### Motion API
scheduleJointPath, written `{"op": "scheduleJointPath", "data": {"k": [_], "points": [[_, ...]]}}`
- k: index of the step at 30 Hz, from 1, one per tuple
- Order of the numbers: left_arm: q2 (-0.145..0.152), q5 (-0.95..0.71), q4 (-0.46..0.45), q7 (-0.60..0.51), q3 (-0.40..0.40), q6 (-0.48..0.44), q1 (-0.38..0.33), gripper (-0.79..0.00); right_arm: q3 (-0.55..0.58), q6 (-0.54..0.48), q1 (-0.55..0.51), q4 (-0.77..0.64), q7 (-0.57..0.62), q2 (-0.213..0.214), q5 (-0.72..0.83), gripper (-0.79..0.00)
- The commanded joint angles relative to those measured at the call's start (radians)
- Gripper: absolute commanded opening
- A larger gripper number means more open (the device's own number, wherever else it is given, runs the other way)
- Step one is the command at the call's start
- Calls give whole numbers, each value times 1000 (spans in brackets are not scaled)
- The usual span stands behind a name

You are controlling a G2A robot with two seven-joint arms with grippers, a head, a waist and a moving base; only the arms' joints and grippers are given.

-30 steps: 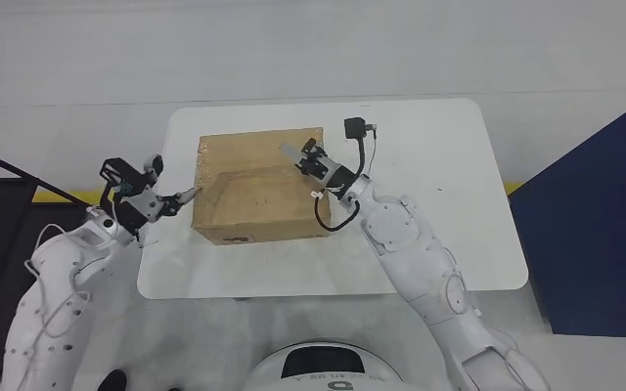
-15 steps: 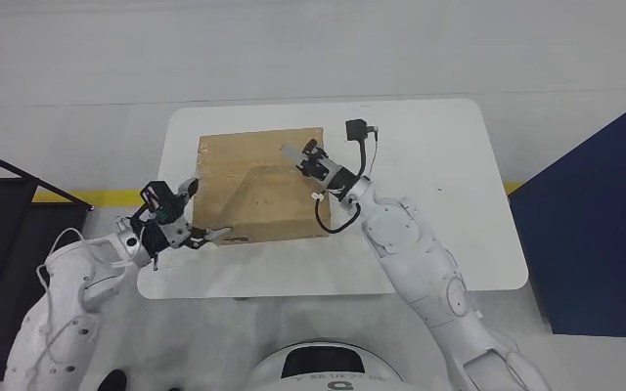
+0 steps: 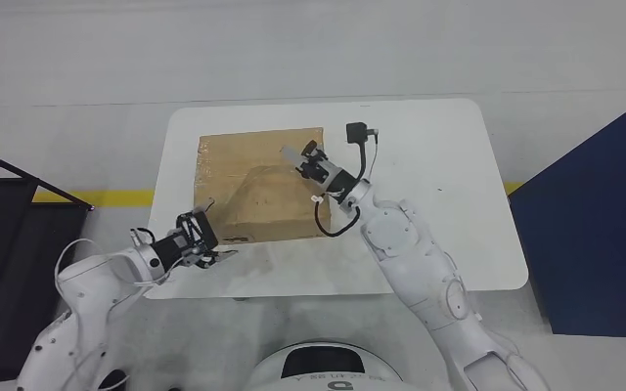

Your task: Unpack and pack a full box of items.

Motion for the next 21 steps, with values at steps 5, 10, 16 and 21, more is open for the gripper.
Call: {"op": "scheduleJointPath", "data": {"k": [5,10,16,21], "points": [[0,52,7,65,5,69,16,-274,-6,1,2,-1,-5,1,-5,0],[0,39,15,96,-6,93,21,-653,-10,4,3,0,-3,1,-4,0],[-1,24,22,112,-15,119,15,-785,-11,11,3,-2,-1,3,-5,0],[0,35,11,118,-45,164,15,-785,-11,11,3,-3,-1,3,-5,0]]}}
